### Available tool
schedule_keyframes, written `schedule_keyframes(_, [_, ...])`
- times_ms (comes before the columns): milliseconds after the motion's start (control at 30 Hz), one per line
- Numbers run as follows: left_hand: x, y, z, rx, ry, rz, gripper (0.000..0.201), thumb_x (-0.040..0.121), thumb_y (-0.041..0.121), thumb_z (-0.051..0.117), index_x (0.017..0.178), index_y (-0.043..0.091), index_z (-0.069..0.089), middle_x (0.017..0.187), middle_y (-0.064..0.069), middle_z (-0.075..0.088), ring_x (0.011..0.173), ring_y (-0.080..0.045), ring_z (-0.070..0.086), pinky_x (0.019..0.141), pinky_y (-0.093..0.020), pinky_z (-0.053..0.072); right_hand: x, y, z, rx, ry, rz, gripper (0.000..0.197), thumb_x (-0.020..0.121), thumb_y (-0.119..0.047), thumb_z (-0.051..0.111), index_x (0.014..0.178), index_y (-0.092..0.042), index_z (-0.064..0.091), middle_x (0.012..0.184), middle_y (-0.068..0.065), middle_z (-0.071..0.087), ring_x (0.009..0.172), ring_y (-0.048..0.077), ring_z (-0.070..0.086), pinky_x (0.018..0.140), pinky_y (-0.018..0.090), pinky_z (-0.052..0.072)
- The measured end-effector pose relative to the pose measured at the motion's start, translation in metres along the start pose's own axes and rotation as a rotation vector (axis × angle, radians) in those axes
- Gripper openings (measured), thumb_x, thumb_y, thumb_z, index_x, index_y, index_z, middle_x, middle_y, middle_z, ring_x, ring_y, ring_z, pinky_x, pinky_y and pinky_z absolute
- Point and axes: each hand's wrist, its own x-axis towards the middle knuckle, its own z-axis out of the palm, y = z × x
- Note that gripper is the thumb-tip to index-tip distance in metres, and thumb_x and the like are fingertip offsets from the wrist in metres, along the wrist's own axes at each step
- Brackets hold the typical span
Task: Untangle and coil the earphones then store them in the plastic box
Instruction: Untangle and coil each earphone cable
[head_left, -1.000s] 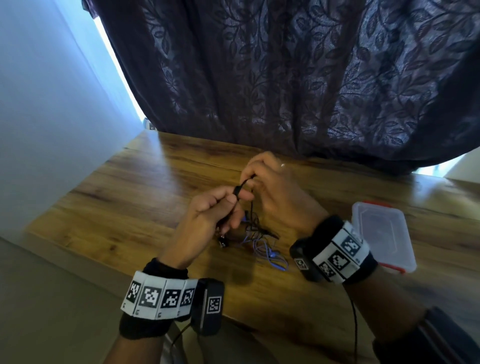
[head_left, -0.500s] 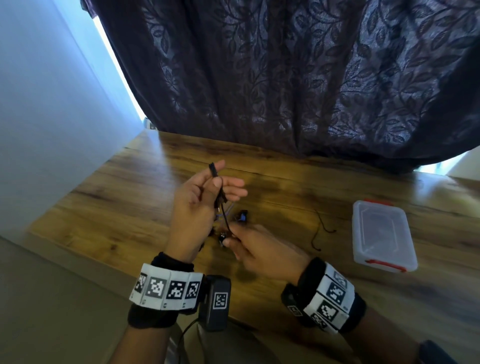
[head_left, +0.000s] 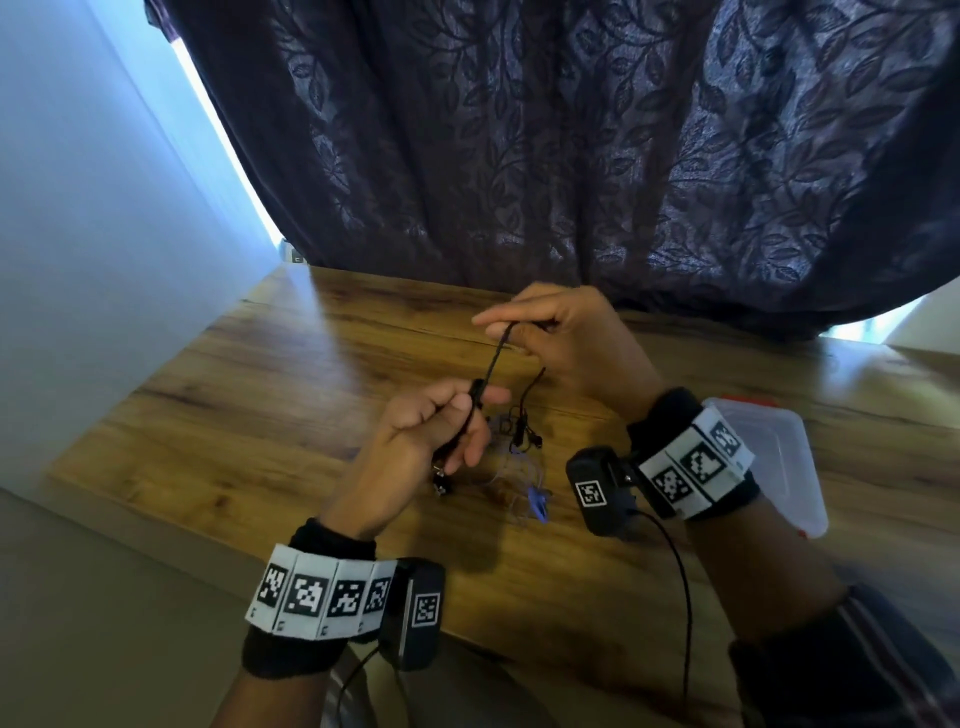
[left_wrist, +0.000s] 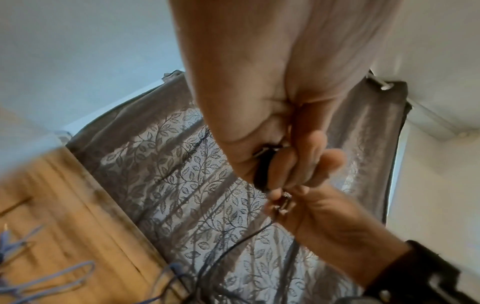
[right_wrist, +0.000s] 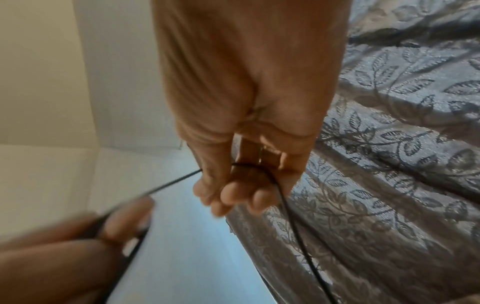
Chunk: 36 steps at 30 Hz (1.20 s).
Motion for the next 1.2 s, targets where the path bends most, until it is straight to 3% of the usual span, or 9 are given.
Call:
schedule_keyframes(100, [-0.001,0.008,0.005,-0.039,-0.059,0.071,0.030,0.102,0.018,0.047,0.124,0.010,0.066,0.071,-0.005,0.065,0.050,-0.012,0.046,0.057,-0.021,0.039,0.003,0.008,0.006,0.072,-0.267,0.139,0.027,0.097,-0.002,0.059,0.119,-0.010,0.073,0.094,-0.010,0.075,0.086,0.008,0.072,0.076,0.019,0.056])
schedule_keyframes(200, [0.002,0.016,0.010,-0.130,0.014,0.154,0.037,0.101,0.007,0.046,0.137,0.003,0.053,0.109,-0.013,0.074,0.059,-0.017,0.060,0.059,-0.032,0.045,-0.015,0.004,0.025,0.034,-0.391,0.195,0.027,0.102,-0.002,0.048,0.114,-0.009,0.072,0.095,-0.004,0.076,0.095,0.026,0.072,0.080,0.026,0.053])
schedule_keyframes(267, [0.005,0.016,0.008,-0.156,0.094,0.167,0.044,0.101,0.002,0.044,0.145,0.001,0.043,0.128,-0.010,0.068,0.069,-0.015,0.067,0.060,-0.038,0.053,-0.033,-0.002,0.041,0.029,-0.452,0.253,0.031,0.105,-0.008,0.043,0.102,-0.030,0.065,0.100,0.010,0.073,0.082,0.025,0.070,0.074,0.025,0.051])
schedule_keyframes(433, [0.013,-0.003,-0.002,0.222,0.213,0.192,0.050,0.103,-0.001,0.044,0.151,0.005,0.032,0.145,0.000,0.056,0.091,-0.009,0.073,0.075,-0.017,0.053,-0.064,-0.013,0.054,-0.067,-0.698,0.245,0.009,0.104,-0.020,0.052,0.107,-0.020,0.060,0.094,0.003,0.074,0.074,0.013,0.069,0.063,0.018,0.053])
schedule_keyframes(567, [0.007,-0.023,-0.002,0.469,0.195,0.114,0.038,0.101,0.021,0.044,0.135,0.038,0.046,0.115,0.011,0.068,0.082,-0.006,0.069,0.081,-0.028,0.057,-0.055,-0.018,0.029,-0.193,-0.495,0.089,0.015,0.100,-0.019,0.059,0.107,-0.015,0.071,0.096,-0.003,0.074,0.080,-0.003,0.066,0.077,0.027,0.058])
schedule_keyframes(633, [0.004,-0.025,0.000,0.385,0.180,0.031,0.032,0.100,0.034,0.040,0.126,0.030,0.057,0.086,0.007,0.072,0.071,-0.012,0.066,0.071,-0.040,0.056,-0.041,-0.013,0.011,-0.302,-0.292,-0.056,0.017,0.095,-0.019,0.066,0.109,-0.020,0.076,0.098,-0.004,0.073,0.082,-0.005,0.062,0.077,0.024,0.055])
schedule_keyframes(867, [0.009,-0.005,0.003,-0.015,0.041,0.042,0.032,0.106,0.012,0.038,0.128,0.002,0.059,0.079,-0.011,0.068,0.049,-0.016,0.046,0.059,-0.031,0.039,-0.011,0.005,0.011,-0.088,0.090,-0.037,0.018,0.091,-0.009,0.070,0.105,-0.015,0.079,0.095,-0.006,0.072,0.089,0.005,0.067,0.082,0.020,0.053])
schedule_keyframes(1100, [0.013,0.004,0.003,-0.338,0.126,0.122,0.042,0.099,0.011,0.044,0.140,0.000,0.047,0.085,-0.003,0.069,0.061,-0.011,0.056,0.053,-0.032,0.051,-0.040,0.005,0.060,0.254,-0.202,0.210,0.035,0.104,-0.008,0.048,0.096,-0.039,0.061,0.083,-0.007,0.071,0.078,0.016,0.072,0.078,0.035,0.058])
schedule_keyframes(1200, [0.015,-0.002,0.004,-0.165,0.285,0.144,0.042,0.103,0.006,0.044,0.145,0.008,0.043,0.097,-0.003,0.075,0.075,-0.015,0.069,0.060,-0.031,0.057,-0.057,0.002,0.068,0.210,-0.278,0.275,0.018,0.106,-0.017,0.045,0.107,-0.029,0.060,0.084,0.002,0.073,0.070,0.016,0.070,0.072,0.032,0.056])
